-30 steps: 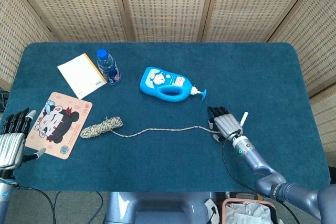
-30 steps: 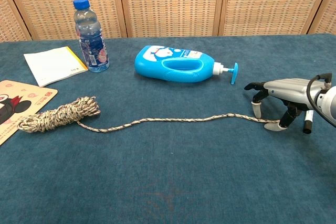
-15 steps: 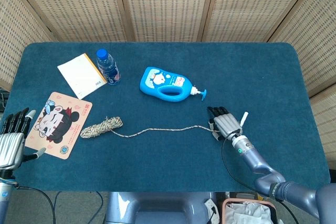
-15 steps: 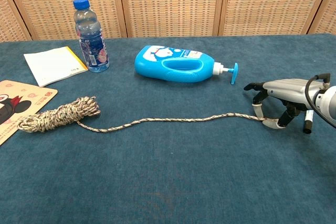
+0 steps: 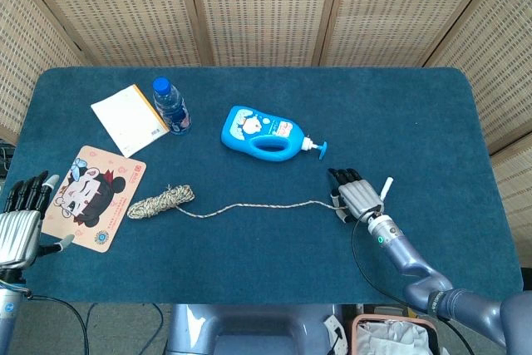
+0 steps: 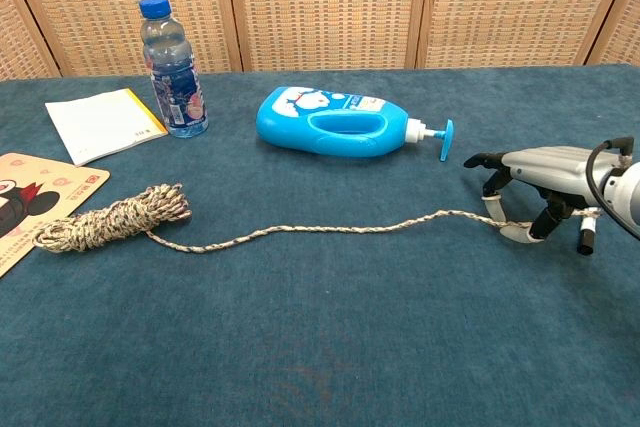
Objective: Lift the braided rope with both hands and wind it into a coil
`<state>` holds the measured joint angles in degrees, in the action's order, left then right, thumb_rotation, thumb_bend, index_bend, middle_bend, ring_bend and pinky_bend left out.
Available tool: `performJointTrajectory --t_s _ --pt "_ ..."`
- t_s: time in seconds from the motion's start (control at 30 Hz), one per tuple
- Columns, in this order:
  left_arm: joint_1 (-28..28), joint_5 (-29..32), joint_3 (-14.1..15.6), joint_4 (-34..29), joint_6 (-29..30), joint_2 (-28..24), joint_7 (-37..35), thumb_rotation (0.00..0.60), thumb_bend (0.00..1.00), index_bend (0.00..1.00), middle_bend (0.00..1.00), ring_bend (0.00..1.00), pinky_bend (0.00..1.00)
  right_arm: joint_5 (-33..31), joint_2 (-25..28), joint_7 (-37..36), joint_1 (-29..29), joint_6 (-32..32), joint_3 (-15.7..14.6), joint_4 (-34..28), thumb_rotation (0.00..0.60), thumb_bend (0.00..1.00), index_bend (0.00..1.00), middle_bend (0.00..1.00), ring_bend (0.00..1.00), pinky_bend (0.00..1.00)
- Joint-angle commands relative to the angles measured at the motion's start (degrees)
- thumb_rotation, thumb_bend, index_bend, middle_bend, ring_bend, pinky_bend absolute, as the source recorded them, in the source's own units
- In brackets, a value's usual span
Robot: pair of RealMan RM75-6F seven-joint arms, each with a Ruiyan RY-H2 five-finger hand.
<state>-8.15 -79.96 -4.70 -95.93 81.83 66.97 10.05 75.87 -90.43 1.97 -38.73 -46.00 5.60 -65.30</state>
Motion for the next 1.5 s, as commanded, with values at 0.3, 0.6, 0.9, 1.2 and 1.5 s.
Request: performJointTrajectory --t_s 0.3,0.6,0.9,1.2,1.5 --pt "-7.89 -1.62 -1.66 5.64 -9.48 4.52 -3.17 0.600 0.00 0.00 0.00 0.00 0.00 4.01 4.77 0.55 2.46 -6.48 -1.54 -6.04 0.600 0.45 0.63 0.00 0.00 0.00" --pt "-14.73 4.68 -3.39 11.01 -20.49 11.36 -2.62 0.600 0.01 0.05 0.00 0.00 0.05 4.53 8.25 2.56 3.80 -8.80 -1.98 -10.15 0.600 0.45 0.63 0.00 0.00 0.00" --pt "-17.46 14.55 -5.51 15.85 -25.55 18.46 -2.12 0.600 0.13 0.22 0.12 0.10 0.25 3.70 9.02 3.50 3.99 -8.73 -1.70 -11.41 0.600 0.45 0.63 0.00 0.00 0.00" --pt "-19.64 18.50 -6.31 18.47 -25.26 23.18 1.68 0.600 0.17 0.31 0.22 0.20 0.31 3.67 8.55 3.26 4.56 -9.14 -2.02 -11.20 0.600 0.45 0.63 0.00 0.00 0.00" --pt "-20.19 21.07 -6.47 19.90 -23.88 25.11 4.51 0.600 0.19 0.41 0.30 0.27 0.39 3.82 8.77 3.44 4.68 -9.47 -1.89 -11.53 0.600 0.46 0.63 0.00 0.00 0.00"
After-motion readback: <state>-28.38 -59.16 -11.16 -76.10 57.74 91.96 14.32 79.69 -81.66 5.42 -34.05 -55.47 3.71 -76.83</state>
